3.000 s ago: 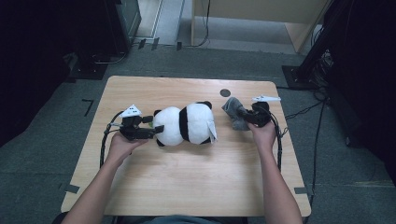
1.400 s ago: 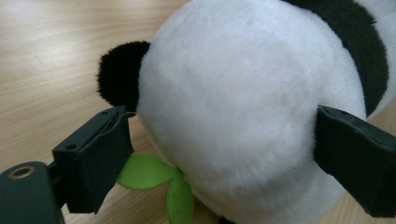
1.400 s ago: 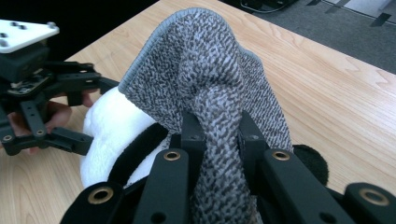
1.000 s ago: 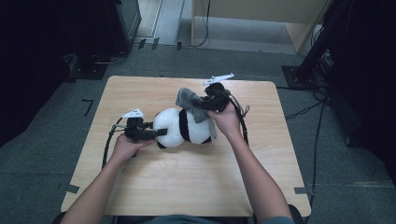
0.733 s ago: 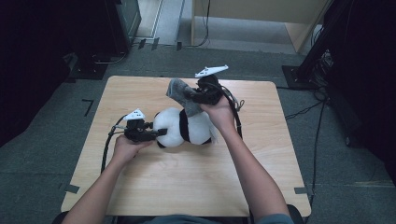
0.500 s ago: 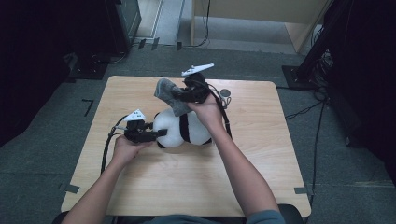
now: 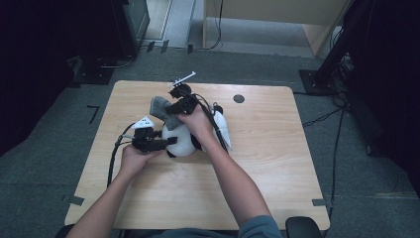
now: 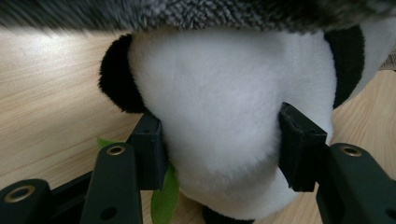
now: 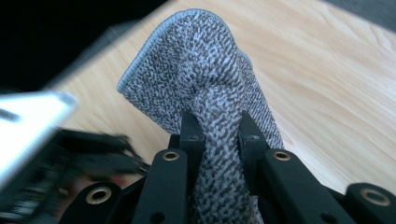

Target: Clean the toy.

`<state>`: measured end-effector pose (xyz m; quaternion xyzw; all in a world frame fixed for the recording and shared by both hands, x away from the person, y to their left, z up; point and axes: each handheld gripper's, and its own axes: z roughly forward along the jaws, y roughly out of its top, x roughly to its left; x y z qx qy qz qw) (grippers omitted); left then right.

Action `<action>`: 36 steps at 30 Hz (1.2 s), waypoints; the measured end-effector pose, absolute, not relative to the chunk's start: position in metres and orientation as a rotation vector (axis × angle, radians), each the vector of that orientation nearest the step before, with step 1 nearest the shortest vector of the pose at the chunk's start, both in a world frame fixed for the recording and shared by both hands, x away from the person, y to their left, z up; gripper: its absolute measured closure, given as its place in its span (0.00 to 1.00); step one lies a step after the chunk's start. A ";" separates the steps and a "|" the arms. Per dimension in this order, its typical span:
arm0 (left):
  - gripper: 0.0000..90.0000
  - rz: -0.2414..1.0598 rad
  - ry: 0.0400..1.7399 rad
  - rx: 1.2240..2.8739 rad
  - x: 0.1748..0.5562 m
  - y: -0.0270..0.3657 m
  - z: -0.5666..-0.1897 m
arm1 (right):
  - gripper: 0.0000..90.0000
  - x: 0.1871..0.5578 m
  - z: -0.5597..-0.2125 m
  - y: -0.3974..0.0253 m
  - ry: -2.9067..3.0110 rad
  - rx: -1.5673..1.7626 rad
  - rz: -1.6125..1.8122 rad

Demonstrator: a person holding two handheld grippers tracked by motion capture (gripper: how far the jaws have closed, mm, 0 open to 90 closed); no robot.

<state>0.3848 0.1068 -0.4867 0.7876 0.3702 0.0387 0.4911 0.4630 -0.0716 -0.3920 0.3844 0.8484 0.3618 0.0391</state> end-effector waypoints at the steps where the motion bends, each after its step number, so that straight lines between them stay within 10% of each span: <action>1: 0.50 0.093 0.901 1.913 0.385 0.107 -0.487 | 0.87 0.464 -0.394 -0.072 2.601 1.183 1.087; 36: 0.52 0.089 0.939 1.889 0.385 0.106 -0.488 | 0.87 0.473 -0.396 -0.074 2.629 1.198 0.915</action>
